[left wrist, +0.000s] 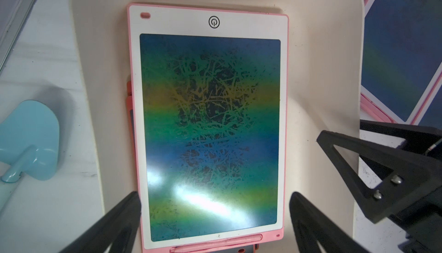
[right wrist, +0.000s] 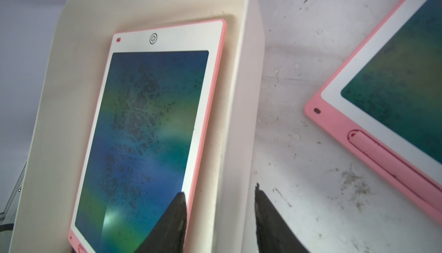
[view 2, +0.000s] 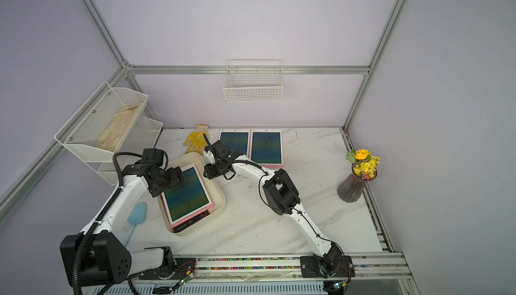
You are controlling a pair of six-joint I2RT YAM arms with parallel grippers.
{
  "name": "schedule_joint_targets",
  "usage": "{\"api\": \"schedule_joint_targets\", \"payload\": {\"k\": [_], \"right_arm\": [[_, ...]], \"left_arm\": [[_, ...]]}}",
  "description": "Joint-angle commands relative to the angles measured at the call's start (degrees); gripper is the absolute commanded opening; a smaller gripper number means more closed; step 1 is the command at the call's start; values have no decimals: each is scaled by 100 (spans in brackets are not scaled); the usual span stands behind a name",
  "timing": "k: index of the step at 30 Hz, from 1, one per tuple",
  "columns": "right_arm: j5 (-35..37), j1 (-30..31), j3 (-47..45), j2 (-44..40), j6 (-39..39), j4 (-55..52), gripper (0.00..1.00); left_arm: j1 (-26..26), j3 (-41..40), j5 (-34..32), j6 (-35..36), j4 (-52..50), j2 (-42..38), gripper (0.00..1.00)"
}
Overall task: Take out the writing tablet from the storage box
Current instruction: Pick up the writing tablet from the storage box.
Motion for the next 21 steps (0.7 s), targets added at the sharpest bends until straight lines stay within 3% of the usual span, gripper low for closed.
{"api": "schedule_joint_targets", "payload": {"k": [1, 11, 16, 21], "right_arm": [[148, 21, 146, 32, 56, -84, 50], [1178, 198, 941, -90, 9, -229, 51], [1253, 437, 1266, -87, -115, -237, 52], [692, 592, 1319, 86, -91, -168, 54]], "left_arm": [[49, -82, -110, 55, -52, -176, 96], [388, -427, -257, 6, -82, -561, 97], [581, -522, -336, -145, -85, -760, 97], [816, -696, -354, -320, -4, -759, 97]]}}
